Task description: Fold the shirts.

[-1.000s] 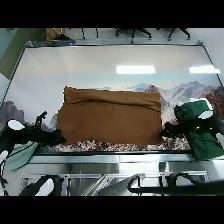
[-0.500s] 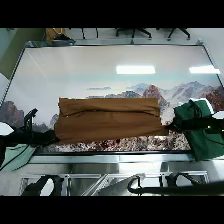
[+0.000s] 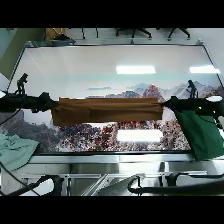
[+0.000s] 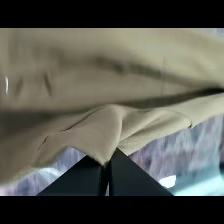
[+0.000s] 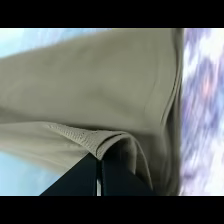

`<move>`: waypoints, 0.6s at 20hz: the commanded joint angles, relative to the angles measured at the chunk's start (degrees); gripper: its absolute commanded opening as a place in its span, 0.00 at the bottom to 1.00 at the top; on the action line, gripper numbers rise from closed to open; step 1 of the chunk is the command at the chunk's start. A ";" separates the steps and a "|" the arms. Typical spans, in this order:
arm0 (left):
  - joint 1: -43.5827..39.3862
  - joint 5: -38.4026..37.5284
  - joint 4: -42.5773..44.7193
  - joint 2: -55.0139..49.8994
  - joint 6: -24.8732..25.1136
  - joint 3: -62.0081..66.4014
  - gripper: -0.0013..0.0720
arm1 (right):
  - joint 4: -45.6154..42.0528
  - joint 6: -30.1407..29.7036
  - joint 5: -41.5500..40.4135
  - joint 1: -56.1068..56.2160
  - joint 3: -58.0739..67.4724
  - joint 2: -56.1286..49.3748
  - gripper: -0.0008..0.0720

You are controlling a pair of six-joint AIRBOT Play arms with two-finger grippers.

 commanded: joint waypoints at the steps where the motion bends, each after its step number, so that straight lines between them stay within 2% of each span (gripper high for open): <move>1: -3.58 4.57 -0.90 -13.42 1.29 8.55 0.04 | 1.29 -3.96 -5.14 3.15 5.68 -9.31 0.03; 6: -7.52 5.40 -0.87 -28.09 2.29 17.84 0.04 | 1.27 -6.12 -7.48 4.07 6.67 -12.55 0.04; 7: -7.54 4.00 -0.90 -29.79 2.19 19.52 0.05 | 1.25 -6.47 -7.37 3.93 6.75 -12.00 0.10; 8: -7.54 2.27 -0.87 -30.82 2.16 20.94 0.05 | 1.20 -6.49 -6.86 3.58 7.06 -11.08 0.28; 9: -7.50 0.13 -0.85 -31.65 2.14 22.53 0.29 | 0.37 -6.45 -5.92 2.91 7.82 -9.94 0.42; 10: -7.21 -1.44 -0.90 -32.06 1.90 24.06 0.72 | -0.96 -6.14 -5.60 2.05 8.74 -8.81 0.55; 11: -6.86 -2.93 -0.87 -32.17 1.38 25.75 0.85 | -2.49 -5.03 -5.51 1.14 9.55 -8.02 0.64; 12: -6.58 -4.13 -0.87 -32.09 1.16 27.39 0.85 | -4.39 -2.67 -5.46 0.04 10.32 -7.69 0.68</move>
